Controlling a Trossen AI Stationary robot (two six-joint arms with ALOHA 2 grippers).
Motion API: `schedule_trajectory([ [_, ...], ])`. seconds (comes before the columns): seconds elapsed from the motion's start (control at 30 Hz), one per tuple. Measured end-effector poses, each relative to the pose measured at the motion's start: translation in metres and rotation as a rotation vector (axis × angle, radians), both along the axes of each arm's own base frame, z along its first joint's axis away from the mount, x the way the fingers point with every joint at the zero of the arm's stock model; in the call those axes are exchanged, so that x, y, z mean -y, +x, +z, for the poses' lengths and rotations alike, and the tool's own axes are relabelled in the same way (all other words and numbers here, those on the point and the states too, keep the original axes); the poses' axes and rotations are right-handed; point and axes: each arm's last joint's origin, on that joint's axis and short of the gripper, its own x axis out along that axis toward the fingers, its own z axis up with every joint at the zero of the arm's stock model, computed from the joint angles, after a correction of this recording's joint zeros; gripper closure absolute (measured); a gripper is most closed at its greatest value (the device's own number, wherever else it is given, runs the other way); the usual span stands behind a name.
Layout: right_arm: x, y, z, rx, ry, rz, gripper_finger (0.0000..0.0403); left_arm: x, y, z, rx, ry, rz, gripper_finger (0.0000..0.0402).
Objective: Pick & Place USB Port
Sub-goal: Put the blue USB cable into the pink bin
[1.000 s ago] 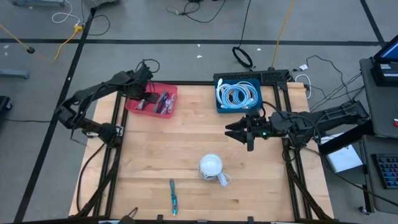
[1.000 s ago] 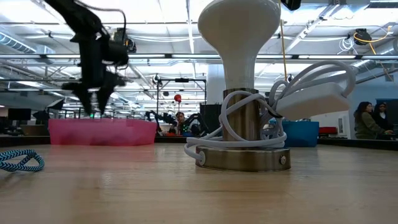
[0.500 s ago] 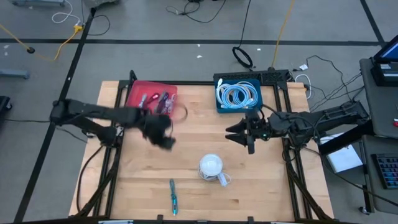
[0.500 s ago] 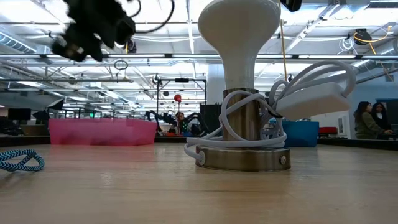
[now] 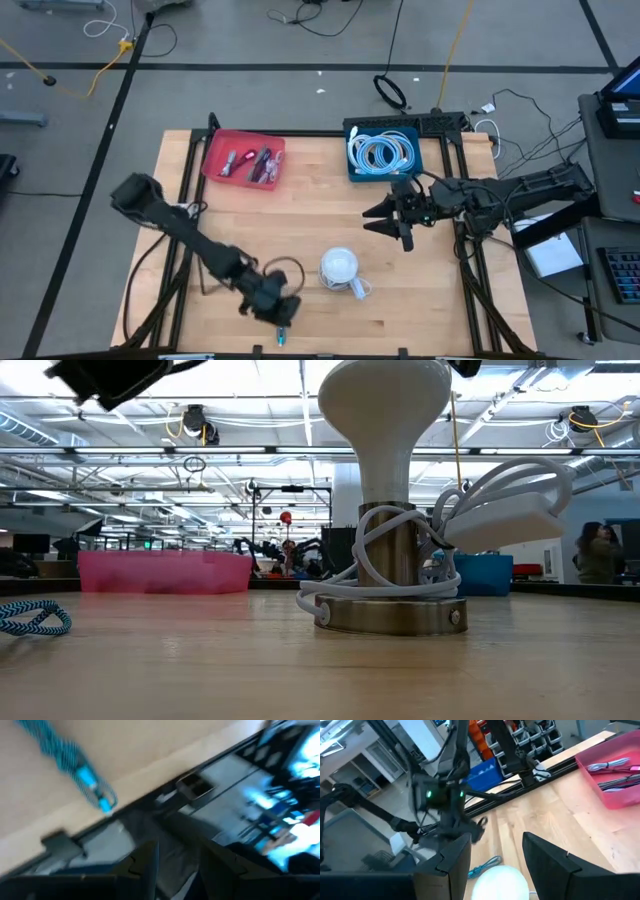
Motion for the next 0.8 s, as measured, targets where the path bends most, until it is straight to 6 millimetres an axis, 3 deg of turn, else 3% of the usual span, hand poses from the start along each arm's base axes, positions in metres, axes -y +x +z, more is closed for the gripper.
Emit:
schedule_trajectory([
  [0.13,-0.001,0.0,0.0,-0.002,0.006,0.027,0.0232,0.017,0.018,-0.014,-0.174,-0.017,-0.092,0.027],
  [0.37,-0.005,-0.001,0.0,-0.006,0.021,0.062,0.0232,0.02,0.034,-0.012,-0.454,0.246,-0.189,0.027],
  [0.57,-0.005,-0.001,0.0,-0.004,0.028,0.062,0.0232,0.027,0.051,-0.021,-0.377,0.275,-0.148,0.027],
  [0.8,-0.007,-0.002,0.0,-0.007,0.048,0.071,0.0232,0.029,0.048,-0.045,-0.474,0.345,-0.151,0.027],
])
